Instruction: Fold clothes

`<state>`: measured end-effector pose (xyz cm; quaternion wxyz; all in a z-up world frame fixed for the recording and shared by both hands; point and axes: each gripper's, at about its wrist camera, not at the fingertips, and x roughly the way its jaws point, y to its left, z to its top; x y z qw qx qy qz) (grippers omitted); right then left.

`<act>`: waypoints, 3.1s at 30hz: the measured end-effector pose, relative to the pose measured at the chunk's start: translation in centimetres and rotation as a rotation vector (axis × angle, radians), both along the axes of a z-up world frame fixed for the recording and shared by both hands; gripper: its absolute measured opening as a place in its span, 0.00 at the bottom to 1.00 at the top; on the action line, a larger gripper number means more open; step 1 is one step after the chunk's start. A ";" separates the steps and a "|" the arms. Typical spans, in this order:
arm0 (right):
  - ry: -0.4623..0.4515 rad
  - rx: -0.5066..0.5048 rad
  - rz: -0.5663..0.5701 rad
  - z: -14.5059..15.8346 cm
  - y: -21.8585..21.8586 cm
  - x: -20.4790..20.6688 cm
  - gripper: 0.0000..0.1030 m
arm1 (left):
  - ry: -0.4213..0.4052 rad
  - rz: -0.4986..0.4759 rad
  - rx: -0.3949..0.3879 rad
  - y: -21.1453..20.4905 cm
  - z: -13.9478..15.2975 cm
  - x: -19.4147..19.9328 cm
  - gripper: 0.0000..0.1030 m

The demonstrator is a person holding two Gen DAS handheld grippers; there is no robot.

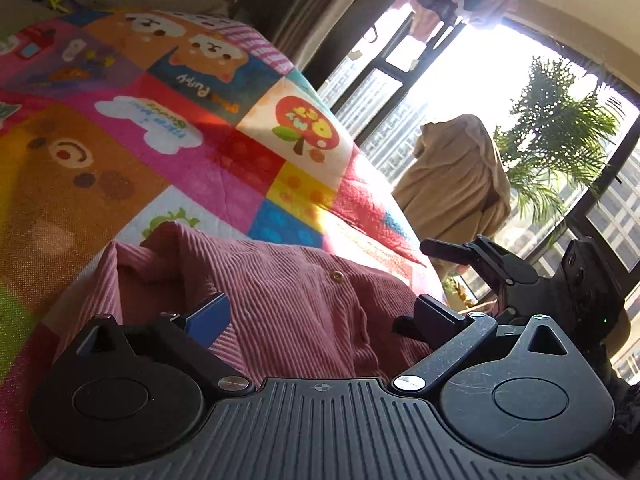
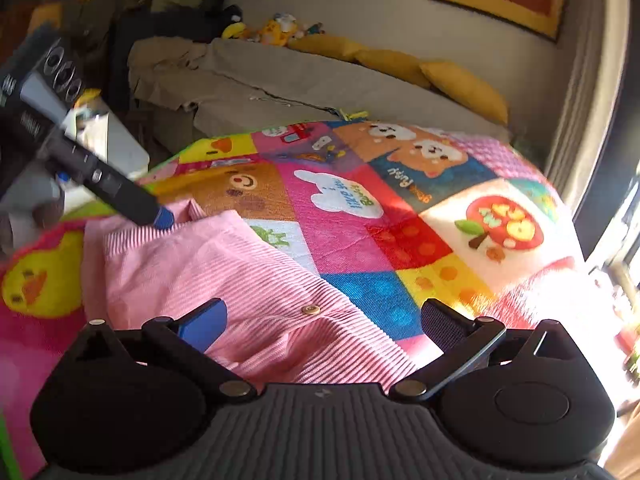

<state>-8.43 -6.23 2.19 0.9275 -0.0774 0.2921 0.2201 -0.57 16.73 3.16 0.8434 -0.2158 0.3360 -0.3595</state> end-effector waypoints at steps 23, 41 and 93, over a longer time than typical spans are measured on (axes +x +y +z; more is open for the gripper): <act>0.668 1.094 0.080 -6.3 -1.9 8.1 1.00 | 0.114 0.043 -0.089 2.4 -4.6 0.7 0.98; 0.178 0.300 -0.345 -2.2 -7.3 -2.3 1.00 | -0.077 -0.156 -0.012 -3.3 1.3 -2.0 0.99; 0.243 0.221 -0.242 -2.0 -7.7 -3.5 1.00 | -0.032 0.069 0.246 -0.7 2.1 0.1 1.00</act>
